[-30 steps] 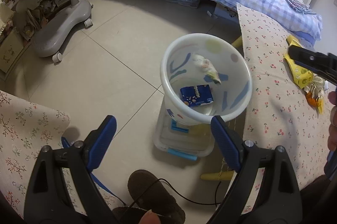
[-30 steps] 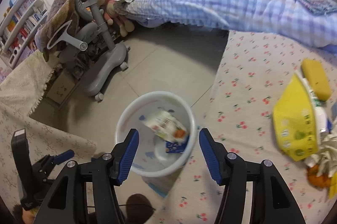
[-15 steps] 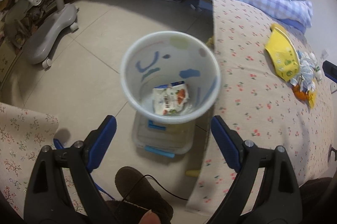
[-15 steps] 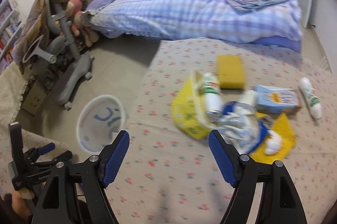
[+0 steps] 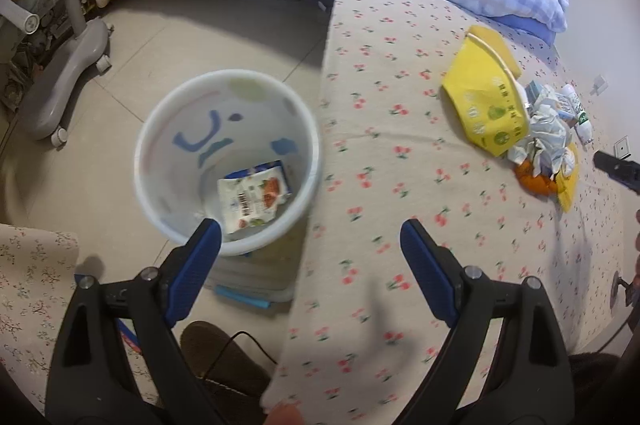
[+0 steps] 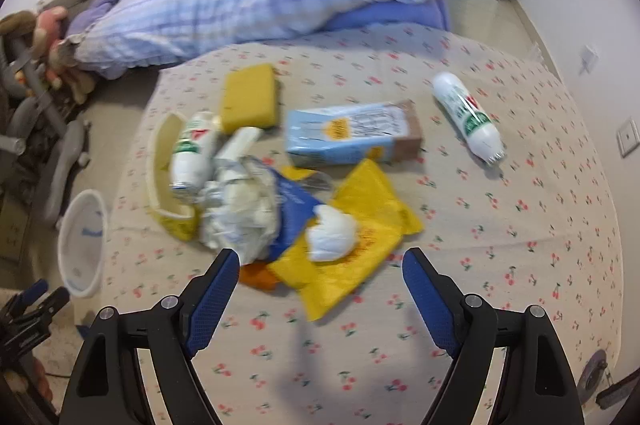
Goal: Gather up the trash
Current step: 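Grasp the white bottle with the left tool while the right tool grasps the tissue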
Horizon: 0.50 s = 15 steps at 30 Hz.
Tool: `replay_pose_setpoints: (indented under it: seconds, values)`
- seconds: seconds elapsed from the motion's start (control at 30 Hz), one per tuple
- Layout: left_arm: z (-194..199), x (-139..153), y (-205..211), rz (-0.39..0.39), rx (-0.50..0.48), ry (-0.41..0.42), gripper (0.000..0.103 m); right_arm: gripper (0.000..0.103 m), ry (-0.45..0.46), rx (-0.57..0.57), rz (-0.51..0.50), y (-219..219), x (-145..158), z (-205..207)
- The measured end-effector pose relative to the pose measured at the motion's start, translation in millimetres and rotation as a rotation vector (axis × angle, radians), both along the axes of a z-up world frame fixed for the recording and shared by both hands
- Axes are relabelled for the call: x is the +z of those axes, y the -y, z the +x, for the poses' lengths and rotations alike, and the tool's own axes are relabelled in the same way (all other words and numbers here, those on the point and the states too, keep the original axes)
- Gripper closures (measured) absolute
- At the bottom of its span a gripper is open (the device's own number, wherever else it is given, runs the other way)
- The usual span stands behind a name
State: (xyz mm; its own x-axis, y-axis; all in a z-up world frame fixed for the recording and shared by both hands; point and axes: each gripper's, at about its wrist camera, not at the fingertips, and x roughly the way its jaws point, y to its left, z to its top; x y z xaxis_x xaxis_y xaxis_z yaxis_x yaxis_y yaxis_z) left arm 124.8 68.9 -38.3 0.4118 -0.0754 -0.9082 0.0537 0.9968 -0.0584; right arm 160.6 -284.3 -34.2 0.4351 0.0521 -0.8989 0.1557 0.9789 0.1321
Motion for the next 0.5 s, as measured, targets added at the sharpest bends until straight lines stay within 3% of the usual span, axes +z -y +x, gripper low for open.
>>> replay_pose_setpoints:
  seconds: [0.23, 0.37, 0.43, 0.5]
  values:
    - [10.1, -9.0, 26.8, 0.003, -0.019, -0.022, 0.012, 0.018, -0.089, -0.145, 0.068, 38.1, -35.8, 17.2]
    - [15.1, -11.8, 38.6, 0.015, -0.033, -0.026, 0.012, 0.021, -0.084, -0.132, 0.095, 33.3, -38.4, 24.6]
    - [16.8, -12.3, 42.3, 0.015, -0.035, -0.026, 0.012, 0.035, -0.086, -0.111, 0.109, 24.8, -38.2, 27.7]
    - [19.0, -12.6, 45.1, 0.008, -0.032, -0.029, 0.012, 0.055, -0.102, -0.090, 0.135, 19.1, -43.5, 31.8]
